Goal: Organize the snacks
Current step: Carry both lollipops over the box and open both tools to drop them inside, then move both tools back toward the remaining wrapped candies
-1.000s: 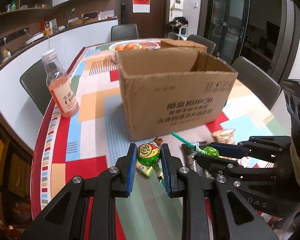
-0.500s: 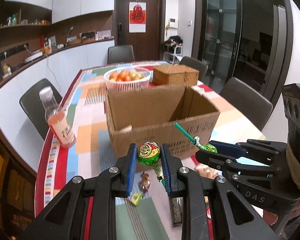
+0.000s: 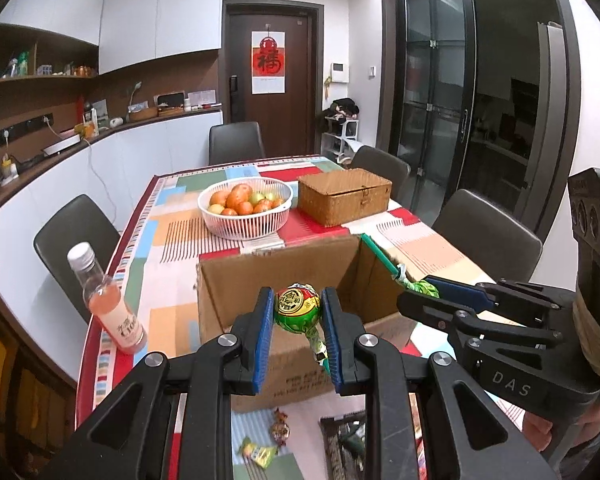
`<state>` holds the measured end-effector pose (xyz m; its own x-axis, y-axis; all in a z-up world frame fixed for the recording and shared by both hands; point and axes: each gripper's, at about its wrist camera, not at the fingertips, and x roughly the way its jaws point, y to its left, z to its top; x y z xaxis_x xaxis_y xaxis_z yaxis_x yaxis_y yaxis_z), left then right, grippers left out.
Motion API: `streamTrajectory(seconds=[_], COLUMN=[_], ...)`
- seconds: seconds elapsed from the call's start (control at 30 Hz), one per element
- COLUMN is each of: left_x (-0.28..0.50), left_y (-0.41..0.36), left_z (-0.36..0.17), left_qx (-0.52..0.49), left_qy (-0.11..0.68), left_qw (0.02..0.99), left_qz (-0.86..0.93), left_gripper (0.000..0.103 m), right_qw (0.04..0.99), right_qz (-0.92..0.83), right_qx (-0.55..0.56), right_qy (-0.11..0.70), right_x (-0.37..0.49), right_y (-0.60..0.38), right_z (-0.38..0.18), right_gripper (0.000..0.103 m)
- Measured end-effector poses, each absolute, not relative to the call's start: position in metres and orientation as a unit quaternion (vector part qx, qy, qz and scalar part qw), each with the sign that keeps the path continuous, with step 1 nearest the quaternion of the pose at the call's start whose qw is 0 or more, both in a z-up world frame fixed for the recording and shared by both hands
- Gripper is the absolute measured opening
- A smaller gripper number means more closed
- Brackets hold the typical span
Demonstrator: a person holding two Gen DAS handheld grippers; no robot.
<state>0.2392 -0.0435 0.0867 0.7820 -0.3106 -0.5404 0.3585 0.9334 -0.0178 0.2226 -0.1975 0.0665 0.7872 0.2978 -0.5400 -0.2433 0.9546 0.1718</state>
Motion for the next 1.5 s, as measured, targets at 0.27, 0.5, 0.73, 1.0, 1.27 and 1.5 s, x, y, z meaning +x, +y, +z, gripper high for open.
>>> streamTrajectory(seconds=[0.27, 0.5, 0.73, 1.0, 1.27, 1.5], left_x=[0.279, 0.306, 0.324, 0.305, 0.265, 0.241], left_y=[-0.051, -0.056, -0.059, -0.045, -0.024, 0.0], left_z=[0.085, 0.072, 0.061, 0.065, 0.069, 0.057], left_qx=[0.038, 0.043, 0.048, 0.049, 0.046, 0.042], left_qy=[0.297, 0.319, 0.337, 0.324, 0.308, 0.311], left_qw=[0.938, 0.931, 0.925, 0.932, 0.939, 0.94], left_qz=[-0.175, -0.171, -0.168, -0.153, -0.148, -0.134], left_gripper=[0.024, 0.024, 0.027, 0.044, 0.045, 0.046], right_qw=[0.946, 0.94, 0.935, 0.939, 0.938, 0.928], right_qz=[0.131, 0.123, 0.116, 0.101, 0.13, 0.16], right_qx=[0.047, 0.042, 0.043, 0.032, 0.027, 0.022], right_qy=[0.293, 0.315, 0.333, 0.327, 0.319, 0.334], right_x=[0.256, 0.284, 0.302, 0.295, 0.262, 0.242], right_y=[-0.207, -0.21, -0.212, -0.207, -0.189, -0.162], right_z=[0.071, 0.061, 0.05, 0.053, 0.056, 0.04], right_gripper=[0.027, 0.027, 0.027, 0.039, 0.039, 0.039])
